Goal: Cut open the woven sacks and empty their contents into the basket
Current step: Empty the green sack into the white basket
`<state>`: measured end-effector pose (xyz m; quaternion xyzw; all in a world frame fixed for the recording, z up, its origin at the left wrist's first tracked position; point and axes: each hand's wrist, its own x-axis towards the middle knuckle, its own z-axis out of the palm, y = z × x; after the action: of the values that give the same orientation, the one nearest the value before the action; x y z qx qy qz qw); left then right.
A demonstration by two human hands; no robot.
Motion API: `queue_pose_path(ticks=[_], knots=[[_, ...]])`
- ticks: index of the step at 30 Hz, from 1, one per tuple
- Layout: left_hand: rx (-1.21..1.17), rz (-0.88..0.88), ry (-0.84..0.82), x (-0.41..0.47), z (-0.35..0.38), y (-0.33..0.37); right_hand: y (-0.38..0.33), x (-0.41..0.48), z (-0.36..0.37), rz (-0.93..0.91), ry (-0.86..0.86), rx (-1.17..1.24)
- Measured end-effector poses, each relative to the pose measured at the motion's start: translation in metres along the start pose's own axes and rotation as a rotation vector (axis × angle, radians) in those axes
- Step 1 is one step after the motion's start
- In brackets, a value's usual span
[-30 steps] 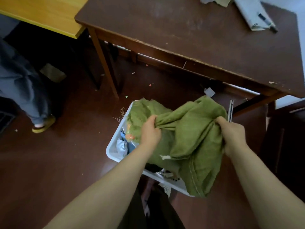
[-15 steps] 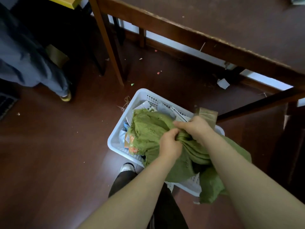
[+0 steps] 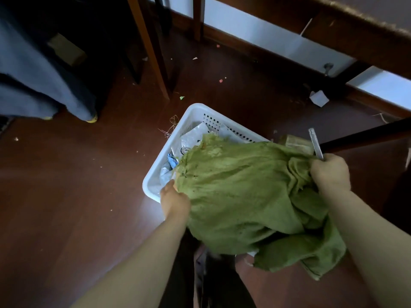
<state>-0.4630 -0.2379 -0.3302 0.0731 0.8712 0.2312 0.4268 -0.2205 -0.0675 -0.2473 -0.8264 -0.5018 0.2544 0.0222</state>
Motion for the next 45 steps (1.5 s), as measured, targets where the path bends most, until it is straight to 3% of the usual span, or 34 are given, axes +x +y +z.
queue_pose_path(ticks=[6, 11, 16, 22, 27, 31, 34, 36, 38, 41, 45], knots=[[0.187, -0.070, -0.244, 0.048, 0.021, -0.007, 0.010, 0.020, 0.028, -0.046, 0.073, -0.182], [0.464, 0.427, -0.355, 0.066, 0.050, -0.004, 0.011, 0.028, 0.036, -0.094, 0.032, -0.305], [0.425, 0.445, -0.327, 0.059, 0.078, -0.001, -0.022, 0.015, 0.043, -0.166, -0.160, -0.456], [0.151, 0.457, -0.264, 0.023, 0.084, 0.024, -0.072, -0.026, 0.081, -0.487, -0.191, -0.598], [-0.097, 0.452, -0.403, -0.014, 0.089, 0.028, -0.082, -0.039, 0.118, -0.288, -0.582, -0.411], [-0.128, 0.409, -0.477, -0.017, 0.090, 0.010, -0.069, -0.033, 0.135, -0.365, -0.560, -0.588], [-0.220, 0.216, -0.387, -0.006, 0.076, 0.006, -0.048, -0.022, 0.135, -0.257, -0.521, -0.379], [-0.071, 0.234, -0.221, 0.008, 0.068, 0.005, -0.035, -0.018, 0.127, -0.151, -0.460, -0.203], [0.080, 0.221, -0.266, 0.019, 0.066, 0.004, -0.025, -0.016, 0.120, -0.060, -0.389, -0.071], [0.043, 0.205, -0.421, 0.019, 0.078, 0.016, -0.021, -0.020, 0.115, -0.017, -0.407, 0.248], [0.113, 0.253, -0.241, 0.026, 0.086, 0.038, -0.032, -0.021, 0.101, -0.073, -0.403, 0.514]])
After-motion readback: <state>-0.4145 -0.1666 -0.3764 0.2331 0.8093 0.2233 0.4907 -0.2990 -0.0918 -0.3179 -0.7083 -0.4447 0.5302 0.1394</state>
